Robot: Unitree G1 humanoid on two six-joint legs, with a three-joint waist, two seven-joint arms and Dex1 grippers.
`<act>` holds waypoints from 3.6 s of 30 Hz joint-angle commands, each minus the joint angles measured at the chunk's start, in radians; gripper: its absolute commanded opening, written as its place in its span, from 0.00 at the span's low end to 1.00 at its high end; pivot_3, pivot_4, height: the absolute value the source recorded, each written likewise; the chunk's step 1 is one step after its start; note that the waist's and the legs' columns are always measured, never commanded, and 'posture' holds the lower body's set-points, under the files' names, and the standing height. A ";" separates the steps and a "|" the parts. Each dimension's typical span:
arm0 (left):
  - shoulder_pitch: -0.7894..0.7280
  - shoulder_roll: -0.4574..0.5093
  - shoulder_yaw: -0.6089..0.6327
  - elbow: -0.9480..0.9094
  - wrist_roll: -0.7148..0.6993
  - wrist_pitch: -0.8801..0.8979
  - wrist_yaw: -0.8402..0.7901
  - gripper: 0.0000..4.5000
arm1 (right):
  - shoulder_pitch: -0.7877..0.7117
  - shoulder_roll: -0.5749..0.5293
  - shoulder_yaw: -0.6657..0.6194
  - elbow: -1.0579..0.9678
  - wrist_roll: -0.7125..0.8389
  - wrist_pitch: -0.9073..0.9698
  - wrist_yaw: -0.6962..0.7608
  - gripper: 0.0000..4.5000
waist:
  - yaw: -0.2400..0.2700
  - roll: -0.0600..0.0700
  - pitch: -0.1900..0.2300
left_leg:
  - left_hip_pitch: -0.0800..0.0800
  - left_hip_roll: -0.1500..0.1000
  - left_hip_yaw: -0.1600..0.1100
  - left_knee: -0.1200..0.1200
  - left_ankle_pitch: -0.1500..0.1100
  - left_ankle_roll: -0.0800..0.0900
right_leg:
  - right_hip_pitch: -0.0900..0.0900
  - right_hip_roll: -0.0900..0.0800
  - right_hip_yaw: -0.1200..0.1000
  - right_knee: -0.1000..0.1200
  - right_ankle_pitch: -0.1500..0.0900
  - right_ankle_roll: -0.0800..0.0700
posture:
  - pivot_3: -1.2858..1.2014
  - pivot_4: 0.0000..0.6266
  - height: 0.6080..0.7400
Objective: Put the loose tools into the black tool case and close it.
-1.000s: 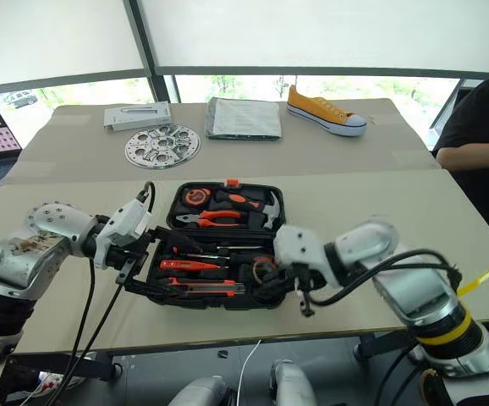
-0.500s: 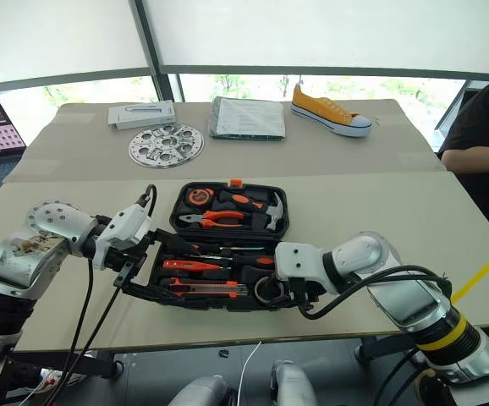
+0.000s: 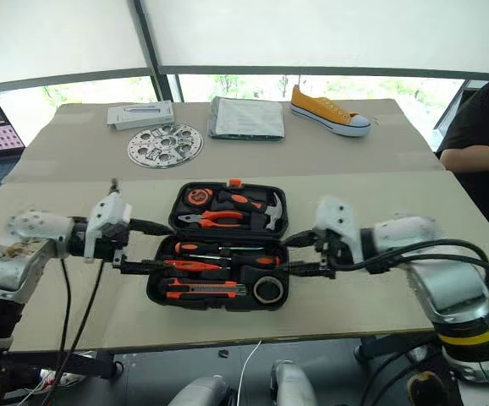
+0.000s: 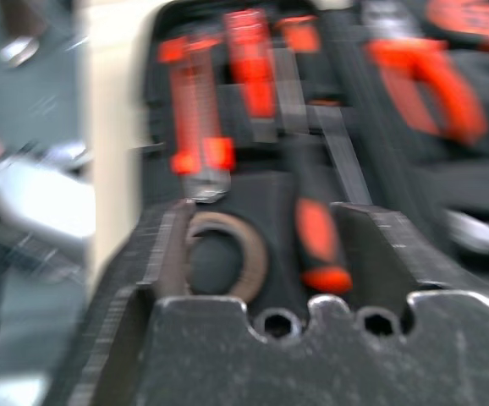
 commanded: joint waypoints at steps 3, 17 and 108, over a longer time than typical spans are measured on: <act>0.075 0.032 0.074 0.063 0.049 -0.088 0.057 0.44 | 0.091 0.012 -0.075 0.112 -0.088 -0.159 -0.114 0.13 | 0.000 0.000 0.000 | 0.000 -0.001 0.001 0.000 0.000 0.000 | 0.000 -0.001 0.000 0.000 0.000 0.000 | 0.52 0.24 1.00; 0.028 -0.136 -0.032 0.102 0.106 -0.144 0.112 0.01 | 0.035 0.131 0.119 0.285 -0.285 -0.532 -0.135 0.00 | 0.000 0.000 0.000 | 0.002 0.000 0.002 0.000 0.001 -0.001 | 0.001 0.000 0.002 0.001 0.000 0.000 | 0.52 0.24 1.00; -0.157 -0.333 0.068 0.134 0.122 -0.172 0.516 0.00 | -0.216 0.341 0.042 0.426 -0.345 -0.440 -0.619 0.00 | -0.014 0.001 -0.007 | -0.003 -0.003 0.002 0.001 0.003 -0.005 | -0.008 -0.001 0.002 0.004 0.004 -0.003 | 0.52 0.24 1.00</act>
